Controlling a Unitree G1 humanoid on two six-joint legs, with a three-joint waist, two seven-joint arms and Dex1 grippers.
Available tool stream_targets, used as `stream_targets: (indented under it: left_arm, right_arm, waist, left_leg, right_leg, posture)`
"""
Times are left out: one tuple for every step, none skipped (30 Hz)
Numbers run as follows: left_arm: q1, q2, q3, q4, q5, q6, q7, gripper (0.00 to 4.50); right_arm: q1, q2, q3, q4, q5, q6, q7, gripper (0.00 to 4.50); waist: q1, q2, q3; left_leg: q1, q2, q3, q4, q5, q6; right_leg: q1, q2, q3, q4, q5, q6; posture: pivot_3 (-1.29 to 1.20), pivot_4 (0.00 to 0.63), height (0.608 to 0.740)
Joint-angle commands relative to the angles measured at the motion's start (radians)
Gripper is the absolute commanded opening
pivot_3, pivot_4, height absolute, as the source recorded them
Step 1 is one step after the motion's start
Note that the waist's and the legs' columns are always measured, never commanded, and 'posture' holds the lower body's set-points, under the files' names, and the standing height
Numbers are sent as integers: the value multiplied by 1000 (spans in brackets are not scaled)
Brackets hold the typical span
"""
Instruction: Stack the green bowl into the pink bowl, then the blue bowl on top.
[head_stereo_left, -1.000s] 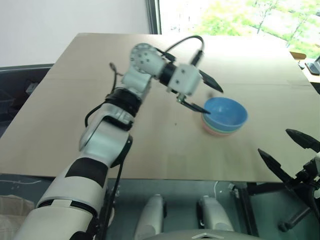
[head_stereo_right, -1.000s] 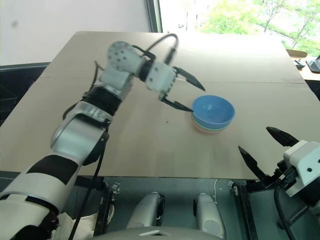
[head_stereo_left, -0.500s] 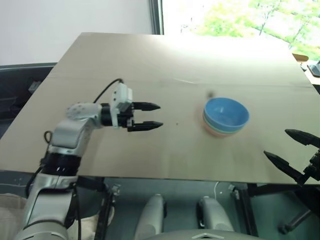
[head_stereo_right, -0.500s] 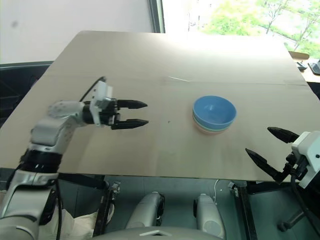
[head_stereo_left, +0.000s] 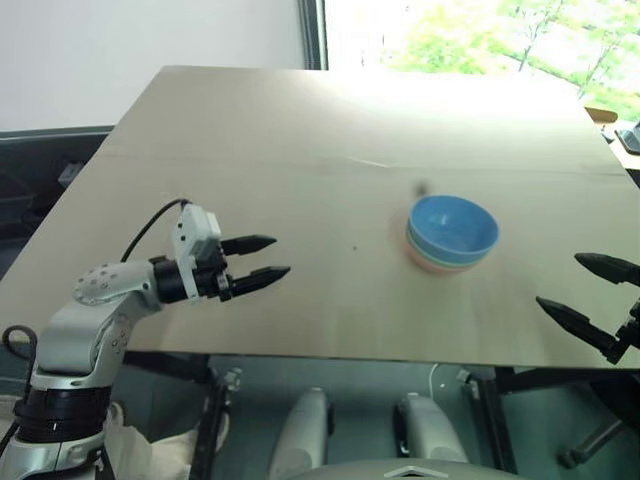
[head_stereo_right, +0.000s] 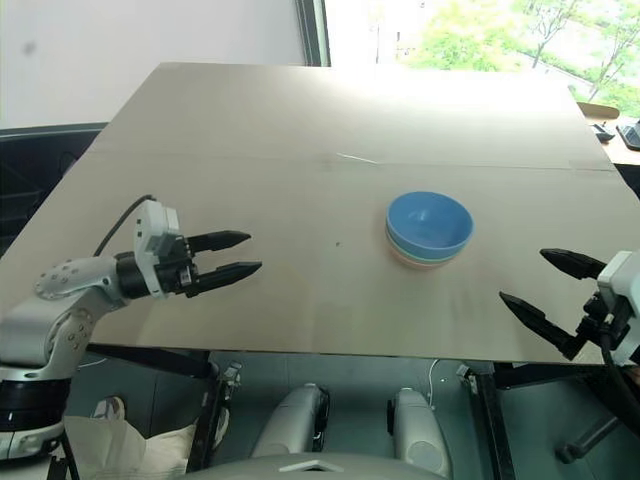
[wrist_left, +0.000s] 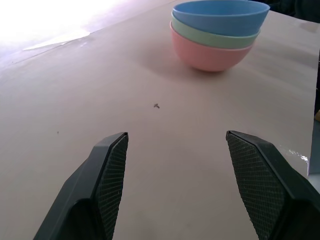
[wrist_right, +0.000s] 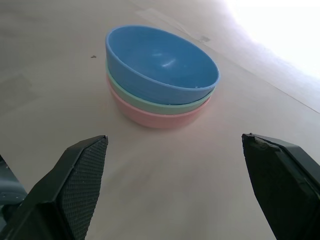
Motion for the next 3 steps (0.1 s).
stream_targets:
  left_arm:
    - [11,23,41,-33,-5,-15,-4,3302]
    - [16,25,40,-31,0,-21,-7,3302]
    - [21,26,42,-29,-2,-24,-13,3302]
  right_arm:
    - [0,-7,-14,-18,19,10,8,4500]
    - [3,-6,-15,-22,20,13,8,4500]
    - [7,-3,-15,-28,21,15,6,4500]
  waist:
    - [1,0,0]
    - [1,0,0]
    - [1,0,0]
  left_leg:
    - [0,0,0,0,0,0]
    - [0,0,0,0,0,0]
    - [0,0,0,0,0,0]
  right_leg:
    - [0,0,0,0,0,0]
    - [0,0,0,0,0,0]
    - [0,0,0,0,0,0]
  posture:
    - [0,150,740]
    - [0,150,740]
    - [0,150,740]
